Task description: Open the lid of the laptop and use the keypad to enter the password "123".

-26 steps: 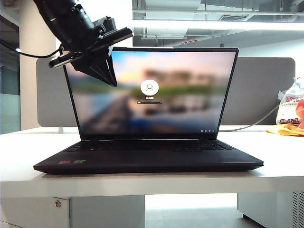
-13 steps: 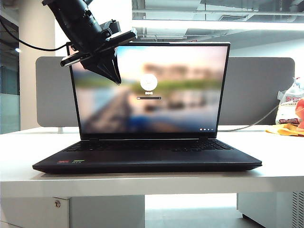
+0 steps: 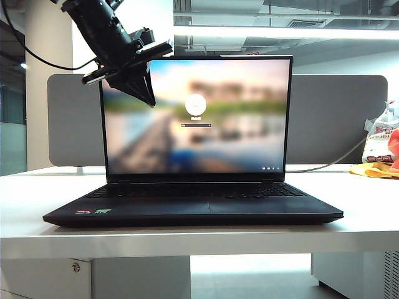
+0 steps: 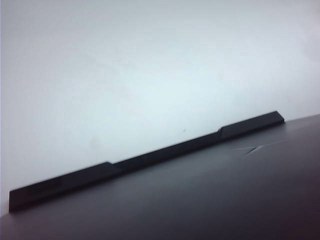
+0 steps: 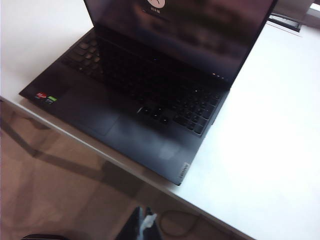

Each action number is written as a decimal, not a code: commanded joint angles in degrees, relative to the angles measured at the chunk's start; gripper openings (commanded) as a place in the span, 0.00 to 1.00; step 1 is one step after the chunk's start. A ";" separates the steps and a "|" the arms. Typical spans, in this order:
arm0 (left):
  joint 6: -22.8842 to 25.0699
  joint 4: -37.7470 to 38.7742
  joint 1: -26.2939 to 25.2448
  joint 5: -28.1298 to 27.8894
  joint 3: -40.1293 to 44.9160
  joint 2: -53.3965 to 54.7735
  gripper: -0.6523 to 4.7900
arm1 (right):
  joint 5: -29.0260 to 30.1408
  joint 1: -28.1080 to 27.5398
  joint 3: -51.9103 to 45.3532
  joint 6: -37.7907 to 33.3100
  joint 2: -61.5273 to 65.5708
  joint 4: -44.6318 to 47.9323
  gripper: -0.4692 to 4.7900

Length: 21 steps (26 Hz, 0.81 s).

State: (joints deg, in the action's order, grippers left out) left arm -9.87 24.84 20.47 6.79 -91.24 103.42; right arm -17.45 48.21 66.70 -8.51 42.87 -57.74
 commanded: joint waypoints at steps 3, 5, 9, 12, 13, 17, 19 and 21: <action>0.46 -3.87 -0.37 -1.40 -3.89 3.06 0.11 | -1.07 0.00 0.22 -0.55 0.20 1.01 0.07; 0.46 -3.50 -0.39 -1.38 -5.55 4.52 0.11 | -1.07 0.00 0.22 -0.55 0.17 0.96 0.07; 0.42 -3.65 -0.76 -1.16 -7.82 6.78 0.11 | -1.07 0.00 0.22 -0.92 0.17 0.90 0.07; 0.42 -3.93 -1.27 -1.14 -8.66 7.78 0.11 | -1.09 0.00 0.22 -0.94 0.17 0.83 0.07; 0.42 -3.98 -1.49 -1.16 -8.72 7.80 0.11 | -1.09 0.00 0.22 -0.94 0.17 0.83 0.07; -0.17 -4.81 -2.23 -0.90 -8.76 8.26 0.11 | -1.33 0.00 0.22 -1.11 0.17 0.87 0.07; -0.20 -4.92 -2.27 -0.90 -8.79 8.39 0.11 | -2.14 0.00 0.22 -1.14 0.20 0.92 0.07; -0.20 -5.20 -2.62 -0.94 -8.83 8.39 0.11 | -2.12 0.00 0.22 -1.16 0.17 0.92 0.07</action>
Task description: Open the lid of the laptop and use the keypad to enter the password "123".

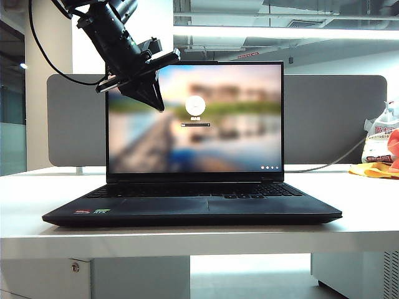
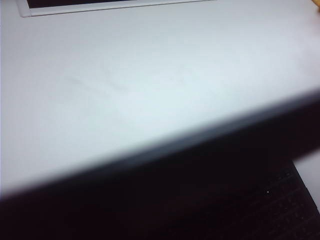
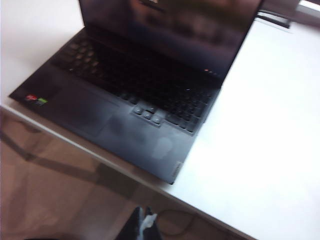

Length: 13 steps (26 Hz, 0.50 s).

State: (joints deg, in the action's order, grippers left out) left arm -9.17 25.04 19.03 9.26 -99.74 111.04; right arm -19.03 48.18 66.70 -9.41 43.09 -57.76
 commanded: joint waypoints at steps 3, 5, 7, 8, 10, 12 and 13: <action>-0.90 -5.53 -1.38 -3.41 -0.90 0.83 0.11 | -0.55 0.02 0.22 -0.33 -0.04 0.92 0.07; -0.90 -5.81 -1.42 -3.41 -1.14 0.83 0.11 | -0.55 0.02 0.22 -0.85 -0.04 0.92 0.07; -0.90 -5.81 -1.42 -3.41 -1.53 0.83 0.11 | -0.52 0.02 0.22 -0.92 -0.02 0.92 0.07; -0.90 -5.86 -1.42 -3.41 -1.60 0.83 0.11 | -0.52 0.02 0.22 -1.03 -0.02 0.92 0.07; -0.90 -5.75 -1.42 -3.17 -1.60 0.83 0.11 | -0.42 0.02 0.22 -1.14 -0.04 0.83 0.07; -0.92 -5.11 -1.42 -2.56 -1.60 0.83 0.11 | -0.39 0.02 0.22 -1.33 -0.04 0.72 0.07; -0.90 -4.74 -1.42 -2.56 -1.60 0.83 0.11 | -0.37 0.02 0.22 -1.33 -0.04 0.72 0.07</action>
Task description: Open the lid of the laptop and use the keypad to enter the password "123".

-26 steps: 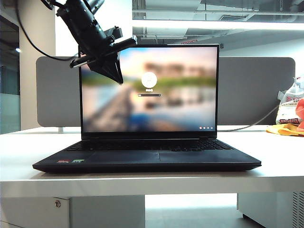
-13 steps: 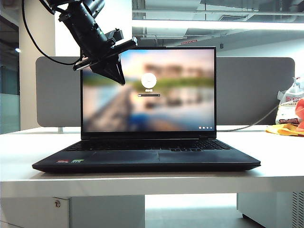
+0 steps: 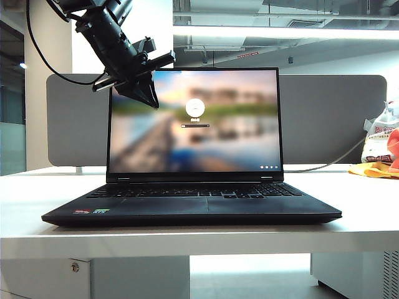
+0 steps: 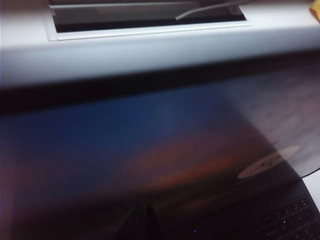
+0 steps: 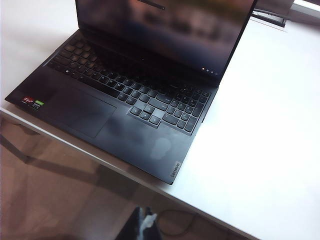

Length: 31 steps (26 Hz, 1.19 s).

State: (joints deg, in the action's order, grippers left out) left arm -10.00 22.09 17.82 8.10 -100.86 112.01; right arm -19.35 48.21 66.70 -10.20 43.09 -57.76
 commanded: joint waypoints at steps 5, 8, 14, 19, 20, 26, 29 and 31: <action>-0.07 2.56 -0.22 2.75 -0.48 -0.61 0.11 | -0.02 0.00 0.22 -0.74 -0.04 0.81 0.07; 0.26 7.58 -0.20 8.41 -0.48 -1.49 0.11 | -0.04 0.00 0.22 -0.72 -0.04 0.79 0.07; 7.96 19.12 1.29 12.48 -0.33 -7.06 0.11 | -0.02 0.00 0.22 -0.68 0.92 1.29 0.07; 10.25 21.40 5.14 10.80 4.79 -19.76 0.11 | 0.02 -0.94 0.22 5.16 10.56 9.16 0.07; 10.40 20.35 6.58 8.87 8.87 -23.76 0.11 | 0.04 -2.45 0.22 6.23 13.55 11.41 0.07; 3.93 3.63 11.85 -0.90 35.91 -45.72 0.11 | 24.37 -24.63 0.22 7.06 28.20 26.16 0.07; 1.33 -0.44 12.39 -5.27 43.78 -51.67 0.11 | 27.82 -30.25 0.28 6.75 34.10 28.96 0.07; -0.15 -1.88 12.63 -5.97 46.93 -53.68 0.11 | 28.74 -31.50 0.31 6.84 37.51 28.98 0.07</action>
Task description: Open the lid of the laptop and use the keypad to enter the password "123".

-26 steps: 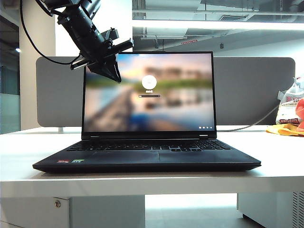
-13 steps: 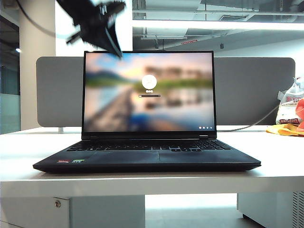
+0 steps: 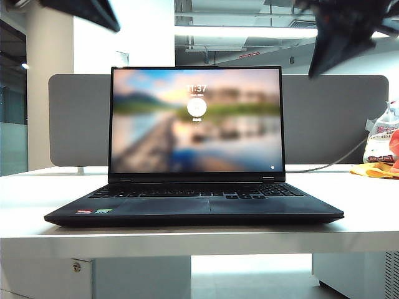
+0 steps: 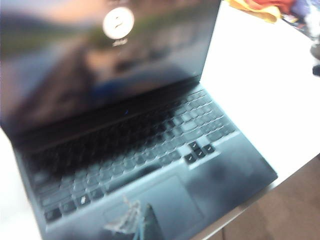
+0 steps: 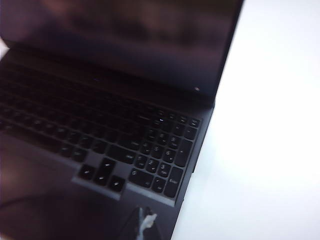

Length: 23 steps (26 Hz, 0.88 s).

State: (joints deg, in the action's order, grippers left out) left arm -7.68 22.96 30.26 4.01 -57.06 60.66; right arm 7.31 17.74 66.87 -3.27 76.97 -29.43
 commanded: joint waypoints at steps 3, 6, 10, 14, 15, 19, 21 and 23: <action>-3.48 -3.54 1.49 -3.19 5.44 -2.86 0.11 | 3.63 -1.53 0.85 -0.11 8.70 0.63 0.07; -3.21 -3.63 1.68 -5.70 5.62 -2.40 0.11 | 6.19 -1.33 2.69 -0.81 13.51 0.94 0.07; -3.30 -4.66 1.62 -5.55 5.62 -2.10 0.11 | 6.88 -1.33 5.81 -1.44 18.14 0.94 0.07; -3.21 -4.87 1.51 -6.71 5.62 -1.92 0.11 | 7.04 -0.57 9.03 -1.42 21.55 0.76 0.07; -3.23 -4.92 1.53 -6.64 5.62 -1.75 0.11 | 7.45 -0.55 9.88 -1.42 22.47 0.50 0.07; -3.30 -4.72 1.60 -6.32 5.62 -1.09 0.11 | 7.69 0.22 12.17 -1.22 25.14 -0.31 0.07; -3.28 -4.70 1.60 -6.38 5.62 -0.94 0.11 | 7.43 1.11 13.40 -1.22 27.02 -0.57 0.07; -3.32 -5.16 1.60 -6.38 5.62 -0.94 0.11 | 7.37 1.57 14.58 -1.20 28.96 -1.03 0.07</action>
State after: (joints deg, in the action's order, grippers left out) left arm -11.03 18.83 31.86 -2.20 -51.35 59.83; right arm 14.63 18.85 80.64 -4.58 105.43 -30.44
